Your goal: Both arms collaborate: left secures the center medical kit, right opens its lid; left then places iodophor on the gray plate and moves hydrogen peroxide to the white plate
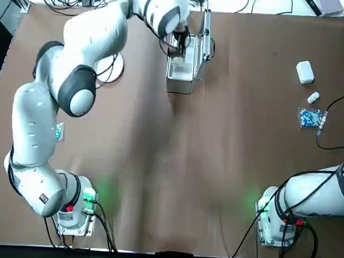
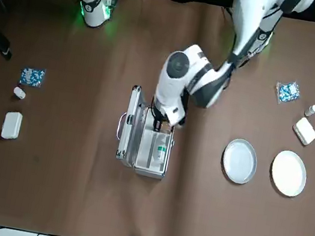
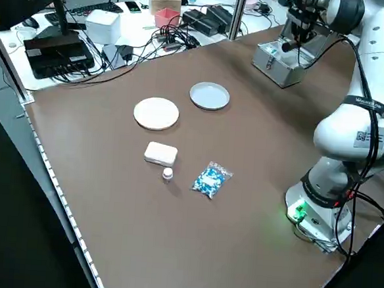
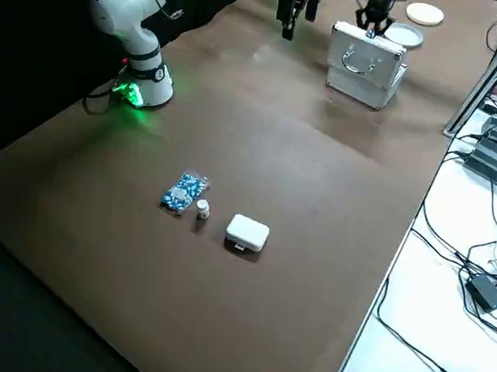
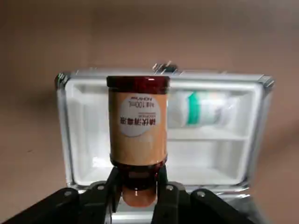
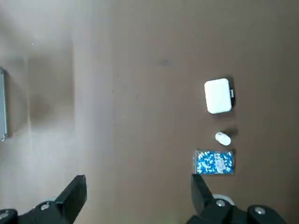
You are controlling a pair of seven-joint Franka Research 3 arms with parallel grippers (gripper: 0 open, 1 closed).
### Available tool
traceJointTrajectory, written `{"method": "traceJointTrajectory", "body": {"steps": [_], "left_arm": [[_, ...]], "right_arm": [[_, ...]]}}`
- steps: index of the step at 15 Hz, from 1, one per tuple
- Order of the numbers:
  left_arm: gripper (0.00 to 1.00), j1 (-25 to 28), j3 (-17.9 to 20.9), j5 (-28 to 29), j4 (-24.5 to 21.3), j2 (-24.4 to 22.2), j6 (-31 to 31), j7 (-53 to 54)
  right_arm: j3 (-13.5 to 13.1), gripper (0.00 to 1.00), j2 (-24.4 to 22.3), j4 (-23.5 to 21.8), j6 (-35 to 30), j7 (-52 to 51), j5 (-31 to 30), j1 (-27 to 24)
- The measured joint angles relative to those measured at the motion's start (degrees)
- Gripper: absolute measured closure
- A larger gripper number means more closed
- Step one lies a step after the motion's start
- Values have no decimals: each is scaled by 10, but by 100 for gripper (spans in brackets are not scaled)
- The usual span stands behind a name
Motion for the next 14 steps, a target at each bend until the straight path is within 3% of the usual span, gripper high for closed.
{"method": "traceJointTrajectory", "body": {"steps": [7, 9, 10, 14], "left_arm": [[67, 122, -29, -64, 0, -35, -30, 98], [67, 172, -58, -74, 1, -41, -49, 136], [67, 225, -94, -76, 1, -45, -68, 165], [67, 325, -166, -78, 0, -46, -127, 229]], "right_arm": [[-5, 1, 0, 0, 15, 0, -1, -6], [-4, 1, 0, 0, 13, 0, -1, -6], [-3, 1, 0, 0, 13, 0, -1, -5], [-3, 2, 0, 0, 23, 0, -1, -5]]}}
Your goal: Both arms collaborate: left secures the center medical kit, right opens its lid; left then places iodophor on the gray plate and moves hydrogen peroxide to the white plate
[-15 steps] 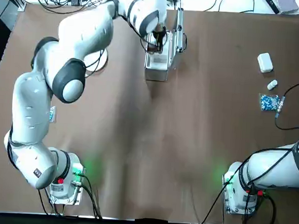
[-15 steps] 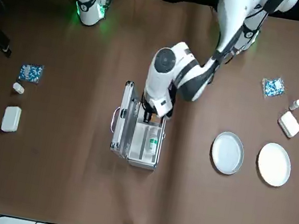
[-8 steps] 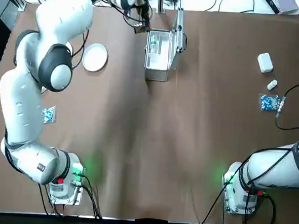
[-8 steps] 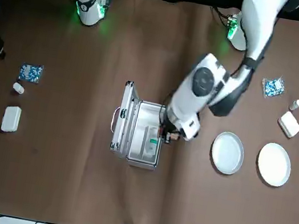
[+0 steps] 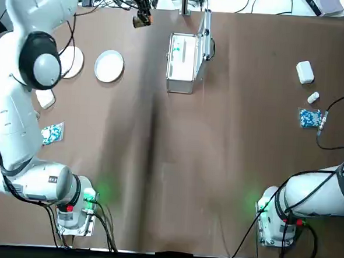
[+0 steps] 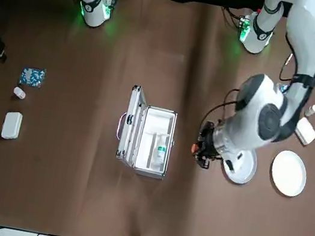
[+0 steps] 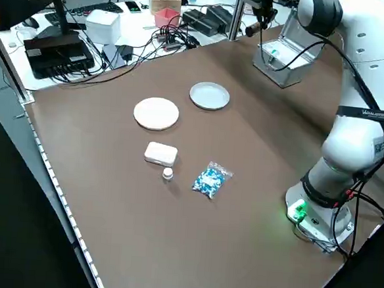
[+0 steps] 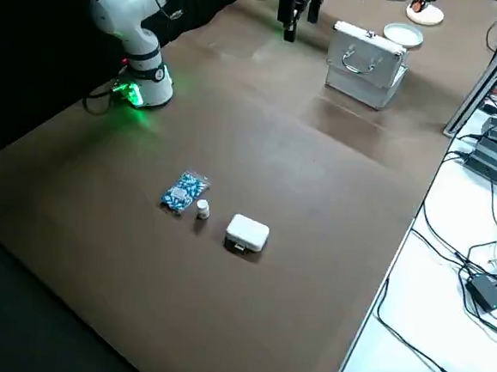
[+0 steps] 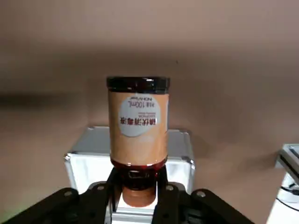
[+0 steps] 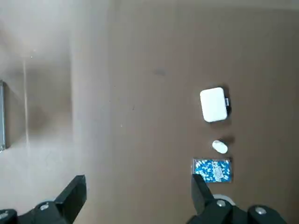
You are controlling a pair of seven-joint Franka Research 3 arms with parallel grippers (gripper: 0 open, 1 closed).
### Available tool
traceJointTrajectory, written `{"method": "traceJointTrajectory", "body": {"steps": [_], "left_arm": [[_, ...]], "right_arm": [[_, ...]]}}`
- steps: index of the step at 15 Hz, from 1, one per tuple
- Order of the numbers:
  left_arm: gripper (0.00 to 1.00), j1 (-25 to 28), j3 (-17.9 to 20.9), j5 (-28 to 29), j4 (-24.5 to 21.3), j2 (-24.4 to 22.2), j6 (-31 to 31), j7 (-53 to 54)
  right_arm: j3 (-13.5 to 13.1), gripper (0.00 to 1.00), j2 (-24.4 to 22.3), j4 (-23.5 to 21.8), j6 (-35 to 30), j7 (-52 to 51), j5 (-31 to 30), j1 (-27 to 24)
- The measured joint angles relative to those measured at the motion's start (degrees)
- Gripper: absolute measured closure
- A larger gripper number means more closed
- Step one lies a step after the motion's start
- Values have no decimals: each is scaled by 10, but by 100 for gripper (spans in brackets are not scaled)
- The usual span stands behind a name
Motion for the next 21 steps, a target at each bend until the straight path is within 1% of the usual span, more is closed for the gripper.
{"method": "traceJointTrajectory", "body": {"steps": [3, 5, 8, 10, 14, 17, 21], "left_arm": [[67, 85, -56, -17, 0, 0, -32, 66], [67, 131, -73, -25, -1, 0, -53, 100], [67, 177, -76, -69, -1, 0, -77, 168], [67, 198, -77, -82, -3, 1, -92, 186], [67, 241, -76, -141, -9, 7, -103, 252], [67, 261, -76, -149, -10, 15, -112, 279], [67, 279, -76, -160, -10, 36, -112, 327]], "right_arm": [[2, 1, 0, 0, 1, 0, 0, 1], [4, 1, 0, 0, 1, 0, 0, 1], [4, 1, 0, 0, 2, 0, 0, 1], [3, 1, 0, 0, 3, 0, 0, 1], [4, 2, 0, 0, 2, 0, 0, 1], [4, 1, 0, 0, 1, 0, 0, 1], [4, 1, 0, -1, 1, 0, 0, 1]]}}
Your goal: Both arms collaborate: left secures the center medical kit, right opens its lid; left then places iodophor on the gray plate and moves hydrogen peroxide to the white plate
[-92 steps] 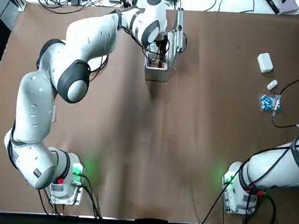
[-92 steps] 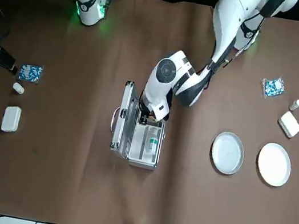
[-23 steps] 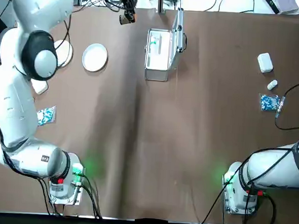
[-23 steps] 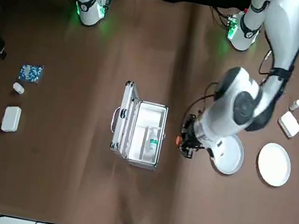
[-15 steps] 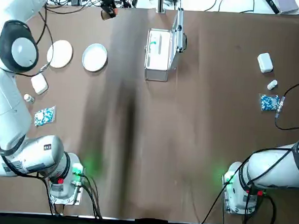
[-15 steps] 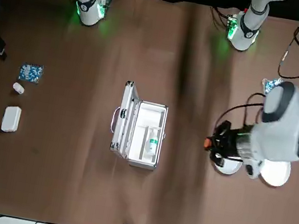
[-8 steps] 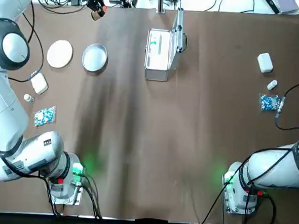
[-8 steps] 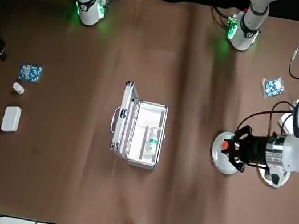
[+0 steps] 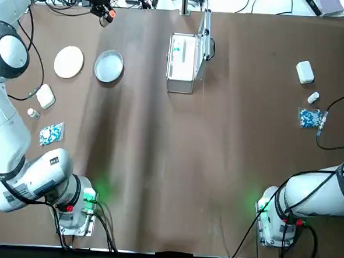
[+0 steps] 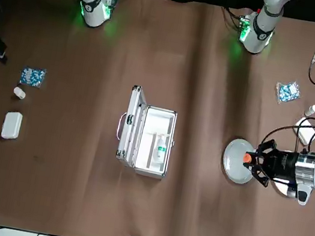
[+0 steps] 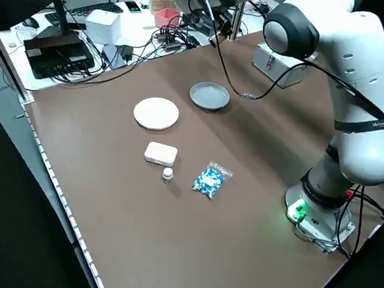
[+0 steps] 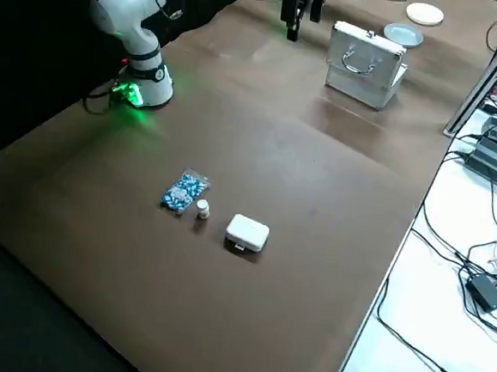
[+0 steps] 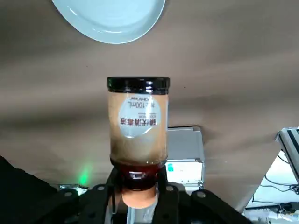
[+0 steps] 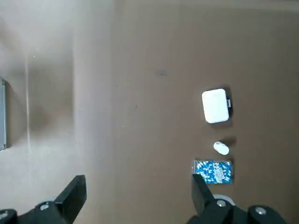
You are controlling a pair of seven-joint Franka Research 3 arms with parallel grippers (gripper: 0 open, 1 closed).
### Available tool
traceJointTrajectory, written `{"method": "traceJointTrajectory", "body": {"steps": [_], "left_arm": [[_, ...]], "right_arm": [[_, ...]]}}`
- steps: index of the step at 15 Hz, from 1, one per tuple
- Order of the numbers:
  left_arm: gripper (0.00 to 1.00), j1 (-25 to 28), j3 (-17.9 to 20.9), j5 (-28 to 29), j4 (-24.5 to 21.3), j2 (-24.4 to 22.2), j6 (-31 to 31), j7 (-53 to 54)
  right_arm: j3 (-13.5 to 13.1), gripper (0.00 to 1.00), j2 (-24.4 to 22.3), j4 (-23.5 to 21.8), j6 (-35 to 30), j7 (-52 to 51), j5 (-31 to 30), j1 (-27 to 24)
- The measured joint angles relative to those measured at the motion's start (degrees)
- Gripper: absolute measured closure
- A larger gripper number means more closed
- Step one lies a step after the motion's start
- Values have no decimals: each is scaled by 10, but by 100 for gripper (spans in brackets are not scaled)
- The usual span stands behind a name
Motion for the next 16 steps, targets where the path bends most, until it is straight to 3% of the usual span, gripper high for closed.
{"method": "traceJointTrajectory", "body": {"steps": [2, 5, 9, 13, 16], "left_arm": [[67, 3, 0, -8, 0, 7, 0, 10], [67, 19, 2, -82, -4, 30, -28, 43], [67, 84, 4, -156, -9, 90, -84, 169], [67, 131, 4, -190, -10, 151, -118, 286], [67, 135, 5, -196, -12, 181, -121, 341]], "right_arm": [[0, 1, 0, 0, 0, 0, 0, 0], [0, 1, 0, 0, -1, 0, 0, 0], [1, 1, 0, 0, -2, 0, 0, 1], [2, 1, 0, -1, -3, 0, 0, 3], [2, 1, 0, -1, -3, 0, 0, 3]]}}
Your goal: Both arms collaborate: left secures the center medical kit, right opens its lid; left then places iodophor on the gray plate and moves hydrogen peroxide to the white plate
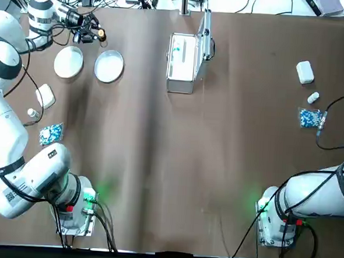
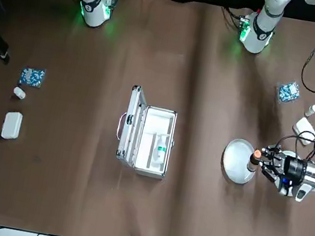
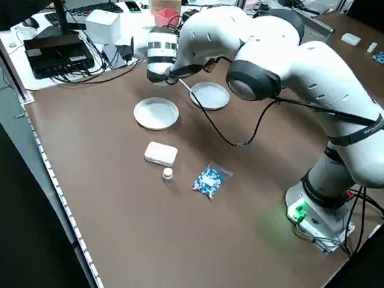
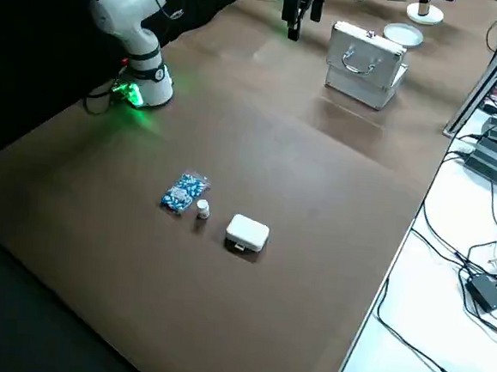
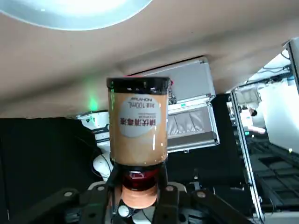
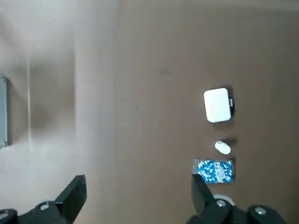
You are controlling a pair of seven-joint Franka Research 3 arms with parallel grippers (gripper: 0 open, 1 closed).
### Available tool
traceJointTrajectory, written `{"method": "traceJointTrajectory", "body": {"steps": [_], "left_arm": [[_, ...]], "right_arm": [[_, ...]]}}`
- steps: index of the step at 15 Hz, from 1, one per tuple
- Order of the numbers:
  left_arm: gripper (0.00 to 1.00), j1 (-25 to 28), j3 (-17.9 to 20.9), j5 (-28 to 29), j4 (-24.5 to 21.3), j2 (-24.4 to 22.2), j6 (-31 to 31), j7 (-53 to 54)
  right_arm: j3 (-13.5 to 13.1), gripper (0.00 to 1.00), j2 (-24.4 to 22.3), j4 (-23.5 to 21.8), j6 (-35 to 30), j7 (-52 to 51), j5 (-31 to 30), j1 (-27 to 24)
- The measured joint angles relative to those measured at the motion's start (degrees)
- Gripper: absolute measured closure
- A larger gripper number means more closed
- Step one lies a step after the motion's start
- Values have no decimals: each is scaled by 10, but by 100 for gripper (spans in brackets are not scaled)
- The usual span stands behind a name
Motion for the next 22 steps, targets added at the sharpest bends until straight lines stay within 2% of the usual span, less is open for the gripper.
{"method": "traceJointTrajectory", "body": {"steps": [7, 13, 20, 21, 22], "left_arm": [[67, 21, 6, -22, -38, 46, -7, 28], [67, 10, 37, -22, -45, 82, 17, 33], [67, 10, 49, -22, -45, 88, 25, 33], [65, 10, 49, -22, -45, 88, 27, 32], [58, 10, 49, -22, -45, 88, 28, 31]], "right_arm": [[0, 1, 0, -1, -3, 0, 0, 0], [0, 1, 0, -1, -14, 0, 0, 0], [0, 1, 0, -2, -15, 0, 0, 0], [0, 1, 0, -2, -15, 0, 0, 0], [0, 1, 0, -2, -15, 0, 0, 0]]}}
